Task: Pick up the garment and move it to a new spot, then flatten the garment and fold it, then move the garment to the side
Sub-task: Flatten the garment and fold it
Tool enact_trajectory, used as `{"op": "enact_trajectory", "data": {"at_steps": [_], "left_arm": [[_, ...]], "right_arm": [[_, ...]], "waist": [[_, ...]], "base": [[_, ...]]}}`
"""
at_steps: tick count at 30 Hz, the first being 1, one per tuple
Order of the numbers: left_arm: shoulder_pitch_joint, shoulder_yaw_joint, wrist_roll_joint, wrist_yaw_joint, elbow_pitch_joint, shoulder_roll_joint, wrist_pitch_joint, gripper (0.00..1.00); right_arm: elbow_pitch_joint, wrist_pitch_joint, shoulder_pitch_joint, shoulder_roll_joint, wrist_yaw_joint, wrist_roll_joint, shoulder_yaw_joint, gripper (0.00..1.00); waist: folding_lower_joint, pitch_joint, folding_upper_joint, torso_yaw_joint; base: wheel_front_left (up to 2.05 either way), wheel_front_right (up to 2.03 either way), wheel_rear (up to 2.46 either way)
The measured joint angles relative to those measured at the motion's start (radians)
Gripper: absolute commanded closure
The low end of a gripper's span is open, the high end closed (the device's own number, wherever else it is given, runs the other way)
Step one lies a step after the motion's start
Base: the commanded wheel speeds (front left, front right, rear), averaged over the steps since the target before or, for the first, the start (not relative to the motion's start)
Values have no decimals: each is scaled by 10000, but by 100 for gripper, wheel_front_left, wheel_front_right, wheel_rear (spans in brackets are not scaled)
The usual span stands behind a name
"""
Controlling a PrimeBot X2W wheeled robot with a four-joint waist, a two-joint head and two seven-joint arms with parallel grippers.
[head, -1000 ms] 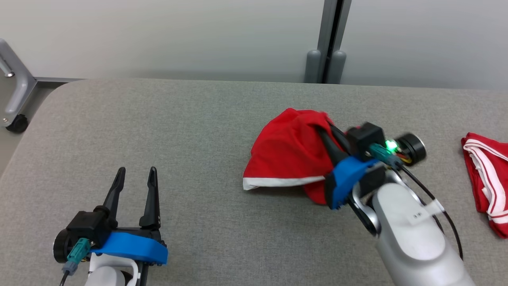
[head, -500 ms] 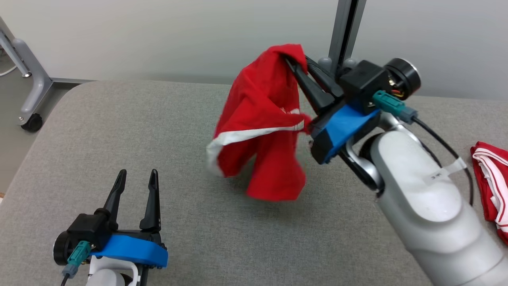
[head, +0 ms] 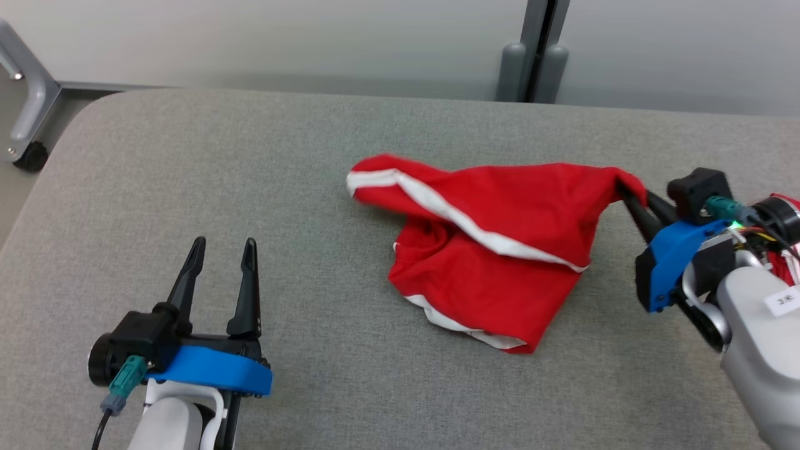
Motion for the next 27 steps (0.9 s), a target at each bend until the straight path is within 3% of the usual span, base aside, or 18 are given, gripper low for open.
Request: {"op": "enact_trajectory", "data": {"at_steps": [4,5,6,12,18,22,27], "left_arm": [[-299,-186,-8,0,-2,0,0,0],[-342,-207,-8,0,-2,4,0,0],[-360,-217,-8,0,8,4,0,0],[-468,-222,-10,0,109,58,0,0],[-372,-161,-4,0,209,77,0,0],[-84,-40,0,0,242,63,0,0],[154,180,0,0,211,48,0,0]], "right_arm": [[1072,-389,-456,-29,-2,-293,-554,100],[1281,-537,-609,-12,-2,-370,-621,94],[1511,-554,-743,42,-2,-420,-639,0],[2721,-681,-1147,382,-2,-407,-1101,0],[2836,-949,-776,744,-2,196,-1394,0],[1609,-1080,251,821,-2,683,-1369,0],[-696,-46,2327,1202,-2,807,-1231,0]], "waist": [[0,299,0,173],[0,363,0,226],[0,424,0,273],[0,509,0,359],[1,104,0,188],[0,-288,0,-73],[0,-584,0,-342]], "base": [[0,0,0],[0,0,0],[0,0,0],[0,0,0],[0,0,0],[0,0,0],[0,0,0]]}}
